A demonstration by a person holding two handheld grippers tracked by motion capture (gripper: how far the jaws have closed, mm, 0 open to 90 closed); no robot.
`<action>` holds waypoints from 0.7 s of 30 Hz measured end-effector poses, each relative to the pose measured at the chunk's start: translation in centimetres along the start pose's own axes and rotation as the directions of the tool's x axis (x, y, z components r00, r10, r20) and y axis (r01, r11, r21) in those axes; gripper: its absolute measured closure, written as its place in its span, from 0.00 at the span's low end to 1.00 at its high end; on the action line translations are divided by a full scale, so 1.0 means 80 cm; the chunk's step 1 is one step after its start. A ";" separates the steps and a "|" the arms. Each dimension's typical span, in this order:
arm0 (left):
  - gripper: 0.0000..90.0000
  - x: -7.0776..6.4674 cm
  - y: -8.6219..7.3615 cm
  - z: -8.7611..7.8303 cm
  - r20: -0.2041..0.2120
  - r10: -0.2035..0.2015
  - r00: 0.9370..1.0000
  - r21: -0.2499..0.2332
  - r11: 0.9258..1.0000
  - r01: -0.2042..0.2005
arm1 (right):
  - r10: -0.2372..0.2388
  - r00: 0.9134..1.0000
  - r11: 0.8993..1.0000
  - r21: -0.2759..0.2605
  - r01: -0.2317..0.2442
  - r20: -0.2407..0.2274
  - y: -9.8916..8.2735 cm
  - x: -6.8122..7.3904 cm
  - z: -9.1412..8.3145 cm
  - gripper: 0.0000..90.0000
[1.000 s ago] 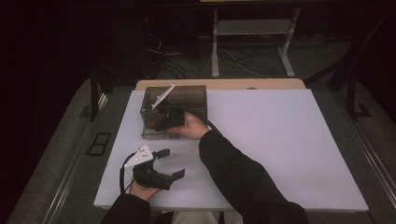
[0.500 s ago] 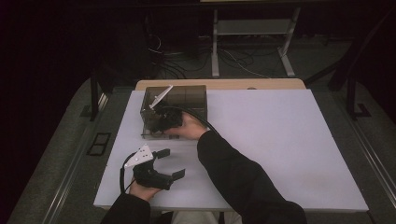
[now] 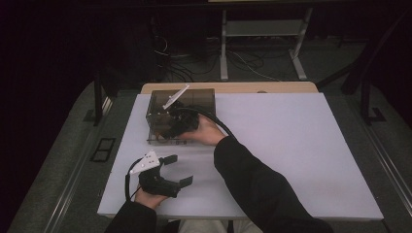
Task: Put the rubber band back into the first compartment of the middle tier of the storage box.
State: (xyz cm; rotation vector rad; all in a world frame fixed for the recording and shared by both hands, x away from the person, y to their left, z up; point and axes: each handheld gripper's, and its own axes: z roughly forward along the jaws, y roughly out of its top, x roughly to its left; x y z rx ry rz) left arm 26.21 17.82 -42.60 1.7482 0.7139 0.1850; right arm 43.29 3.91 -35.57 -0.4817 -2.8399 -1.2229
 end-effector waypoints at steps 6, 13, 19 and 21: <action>0.00 0.000 0.000 0.001 -0.002 -0.003 1.000 0.005 1.000 0.003 | 0.030 1.000 0.999 0.017 -0.030 -0.003 -0.011 0.000 -0.024 0.19; 0.00 -0.001 0.000 0.001 0.001 -0.004 1.000 0.009 1.000 0.004 | 0.063 0.998 0.998 -0.001 -0.063 0.011 -0.026 0.004 -0.050 0.00; 0.00 -0.001 0.000 0.002 0.002 -0.007 1.000 0.008 1.000 0.007 | 0.079 0.996 0.997 -0.023 -0.078 0.034 -0.044 0.010 -0.075 0.00; 0.00 -0.001 0.000 0.002 0.003 -0.006 1.000 0.008 1.000 0.006 | 0.085 0.996 0.996 -0.030 -0.084 0.036 -0.050 0.012 -0.082 0.00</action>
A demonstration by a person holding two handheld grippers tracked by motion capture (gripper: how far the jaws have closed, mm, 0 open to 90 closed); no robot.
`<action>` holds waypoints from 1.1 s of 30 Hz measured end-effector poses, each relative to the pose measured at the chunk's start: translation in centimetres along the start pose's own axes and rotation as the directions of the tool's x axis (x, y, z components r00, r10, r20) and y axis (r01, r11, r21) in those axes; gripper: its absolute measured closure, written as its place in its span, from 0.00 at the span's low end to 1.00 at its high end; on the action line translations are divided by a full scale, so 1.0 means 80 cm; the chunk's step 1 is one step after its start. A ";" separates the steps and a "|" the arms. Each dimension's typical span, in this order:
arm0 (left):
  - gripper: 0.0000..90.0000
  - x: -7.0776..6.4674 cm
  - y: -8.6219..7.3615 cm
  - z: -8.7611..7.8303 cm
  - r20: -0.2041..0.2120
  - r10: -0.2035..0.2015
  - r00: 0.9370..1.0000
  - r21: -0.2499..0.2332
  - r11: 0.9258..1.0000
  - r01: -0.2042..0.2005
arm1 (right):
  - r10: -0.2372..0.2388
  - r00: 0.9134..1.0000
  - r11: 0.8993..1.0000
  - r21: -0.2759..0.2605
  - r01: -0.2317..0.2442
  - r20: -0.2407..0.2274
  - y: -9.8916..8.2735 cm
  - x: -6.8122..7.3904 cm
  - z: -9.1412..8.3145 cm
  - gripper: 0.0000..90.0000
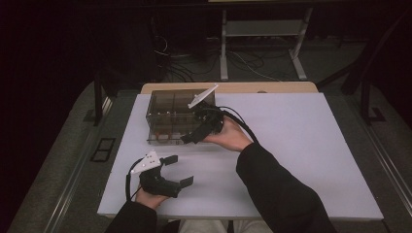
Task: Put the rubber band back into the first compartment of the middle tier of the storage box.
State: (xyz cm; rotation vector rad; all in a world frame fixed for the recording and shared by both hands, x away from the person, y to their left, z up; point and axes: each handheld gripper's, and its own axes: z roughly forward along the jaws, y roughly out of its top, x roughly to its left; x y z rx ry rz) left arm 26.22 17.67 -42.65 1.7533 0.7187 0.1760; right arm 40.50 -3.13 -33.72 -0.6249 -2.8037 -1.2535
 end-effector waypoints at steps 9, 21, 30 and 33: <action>0.00 0.000 0.000 0.001 0.001 0.001 1.000 0.003 1.000 -0.001 | 0.027 0.999 0.999 -0.032 -0.026 0.029 -0.031 0.004 -0.032 0.00; 0.00 -0.001 0.000 0.002 -0.003 -0.001 1.000 0.002 1.000 0.001 | 0.074 0.995 0.994 -0.089 -0.068 0.070 -0.073 0.008 -0.081 0.00; 0.00 0.000 0.000 0.001 -0.008 0.001 1.000 0.003 1.000 -0.001 | 0.112 0.989 0.989 -0.105 -0.102 0.095 -0.117 0.007 -0.114 0.00; 0.00 0.000 0.000 0.001 -0.008 0.004 1.000 0.002 1.000 -0.004 | 0.130 0.986 0.987 -0.110 -0.118 0.105 -0.131 0.007 -0.122 0.00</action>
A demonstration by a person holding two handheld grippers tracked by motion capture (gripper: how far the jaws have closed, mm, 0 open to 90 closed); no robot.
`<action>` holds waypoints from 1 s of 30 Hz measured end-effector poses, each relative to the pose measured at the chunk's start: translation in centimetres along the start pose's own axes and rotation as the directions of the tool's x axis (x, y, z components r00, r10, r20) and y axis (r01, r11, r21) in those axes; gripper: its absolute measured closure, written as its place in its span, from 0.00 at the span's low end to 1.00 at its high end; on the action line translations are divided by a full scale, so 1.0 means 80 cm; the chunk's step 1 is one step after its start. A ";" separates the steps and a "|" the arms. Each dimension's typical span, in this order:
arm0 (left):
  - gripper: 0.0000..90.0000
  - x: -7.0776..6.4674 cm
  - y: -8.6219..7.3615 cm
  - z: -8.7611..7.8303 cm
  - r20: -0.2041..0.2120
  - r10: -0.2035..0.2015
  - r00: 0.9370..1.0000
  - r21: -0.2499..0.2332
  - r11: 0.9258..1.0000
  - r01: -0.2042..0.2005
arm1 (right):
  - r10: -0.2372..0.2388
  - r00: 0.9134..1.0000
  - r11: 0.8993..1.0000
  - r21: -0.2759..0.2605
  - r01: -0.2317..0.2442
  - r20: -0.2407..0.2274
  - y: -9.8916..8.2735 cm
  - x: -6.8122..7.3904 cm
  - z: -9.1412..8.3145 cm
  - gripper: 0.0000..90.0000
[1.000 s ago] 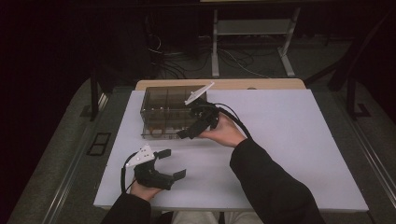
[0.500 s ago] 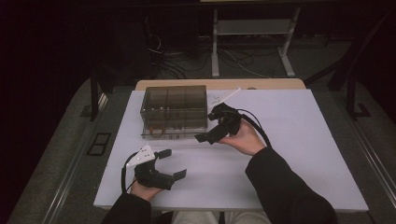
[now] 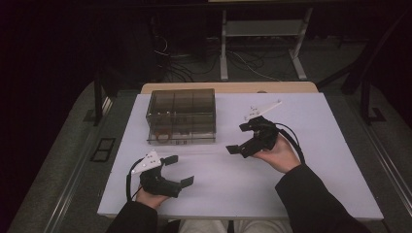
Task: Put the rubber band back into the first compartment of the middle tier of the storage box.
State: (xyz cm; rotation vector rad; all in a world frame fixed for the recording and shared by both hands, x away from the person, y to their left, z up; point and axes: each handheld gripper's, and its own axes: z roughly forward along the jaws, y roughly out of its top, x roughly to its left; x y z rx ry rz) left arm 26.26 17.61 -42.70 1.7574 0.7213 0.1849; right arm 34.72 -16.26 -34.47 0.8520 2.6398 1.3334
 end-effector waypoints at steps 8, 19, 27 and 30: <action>0.00 0.000 0.000 -0.001 -0.003 -0.007 1.000 0.001 1.000 0.007 | 0.051 0.998 0.999 -0.015 -0.050 0.043 -0.038 -0.008 -0.025 0.00; 0.00 0.000 -0.001 -0.001 -0.005 -0.010 1.000 0.003 1.000 0.010 | 0.109 0.990 0.993 -0.053 -0.105 0.090 -0.080 -0.011 -0.061 0.00; 0.00 0.000 -0.001 -0.002 -0.007 -0.017 1.000 0.001 1.000 0.017 | 0.157 0.980 0.985 -0.087 -0.147 0.124 -0.113 -0.012 -0.085 0.00; 0.00 0.000 -0.001 -0.002 -0.010 -0.017 1.000 0.002 1.000 0.017 | 0.172 0.976 0.982 -0.103 -0.159 0.136 -0.129 -0.013 -0.093 0.00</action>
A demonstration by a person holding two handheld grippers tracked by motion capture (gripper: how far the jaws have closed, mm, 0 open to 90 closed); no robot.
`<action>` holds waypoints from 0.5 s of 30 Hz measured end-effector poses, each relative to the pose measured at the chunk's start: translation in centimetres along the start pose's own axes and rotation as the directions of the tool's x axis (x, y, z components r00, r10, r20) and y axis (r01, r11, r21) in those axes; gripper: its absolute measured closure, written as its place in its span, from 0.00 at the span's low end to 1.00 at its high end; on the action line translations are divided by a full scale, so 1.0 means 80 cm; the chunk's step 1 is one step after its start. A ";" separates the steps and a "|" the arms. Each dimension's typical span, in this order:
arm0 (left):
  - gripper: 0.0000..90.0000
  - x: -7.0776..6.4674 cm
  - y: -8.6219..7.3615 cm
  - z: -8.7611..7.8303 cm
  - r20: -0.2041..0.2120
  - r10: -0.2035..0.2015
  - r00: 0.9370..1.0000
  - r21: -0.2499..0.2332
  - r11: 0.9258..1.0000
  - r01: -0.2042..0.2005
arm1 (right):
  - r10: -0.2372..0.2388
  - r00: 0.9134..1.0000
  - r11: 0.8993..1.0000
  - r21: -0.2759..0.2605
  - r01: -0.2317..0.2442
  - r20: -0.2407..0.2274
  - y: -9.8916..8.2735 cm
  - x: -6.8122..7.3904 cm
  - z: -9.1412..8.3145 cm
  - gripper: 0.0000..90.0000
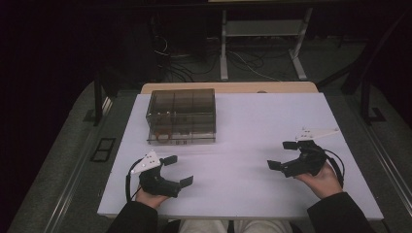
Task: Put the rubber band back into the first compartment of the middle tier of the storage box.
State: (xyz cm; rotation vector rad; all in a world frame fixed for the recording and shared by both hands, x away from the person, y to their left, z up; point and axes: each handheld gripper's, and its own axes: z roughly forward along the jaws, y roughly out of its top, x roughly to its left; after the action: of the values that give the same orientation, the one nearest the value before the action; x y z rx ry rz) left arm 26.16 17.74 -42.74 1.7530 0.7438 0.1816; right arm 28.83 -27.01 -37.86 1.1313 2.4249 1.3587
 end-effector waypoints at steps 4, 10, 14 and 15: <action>0.00 0.000 0.000 0.000 -0.003 -0.002 1.000 0.000 1.000 0.002 | 0.015 1.000 1.000 -0.009 -0.015 0.014 -0.016 -0.002 -0.006 0.00; 0.00 0.000 0.000 0.000 -0.003 -0.002 1.000 0.001 1.000 0.002 | 0.027 0.999 1.000 -0.011 -0.026 0.036 -0.041 -0.004 -0.009 0.00; 0.00 0.000 0.000 -0.001 -0.003 -0.004 1.000 0.002 1.000 0.004 | 0.031 0.998 1.000 -0.009 -0.030 0.051 -0.052 -0.001 -0.011 0.00; 0.00 0.000 0.000 0.000 -0.002 -0.003 1.000 0.003 1.000 0.003 | 0.034 0.998 0.999 -0.012 -0.033 0.055 -0.055 -0.001 -0.012 0.00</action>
State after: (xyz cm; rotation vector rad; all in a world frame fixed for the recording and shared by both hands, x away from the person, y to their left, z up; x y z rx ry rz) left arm 26.16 17.79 -42.75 1.7543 0.7484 0.1799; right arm 26.06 -29.04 -40.78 1.1960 2.3672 1.3307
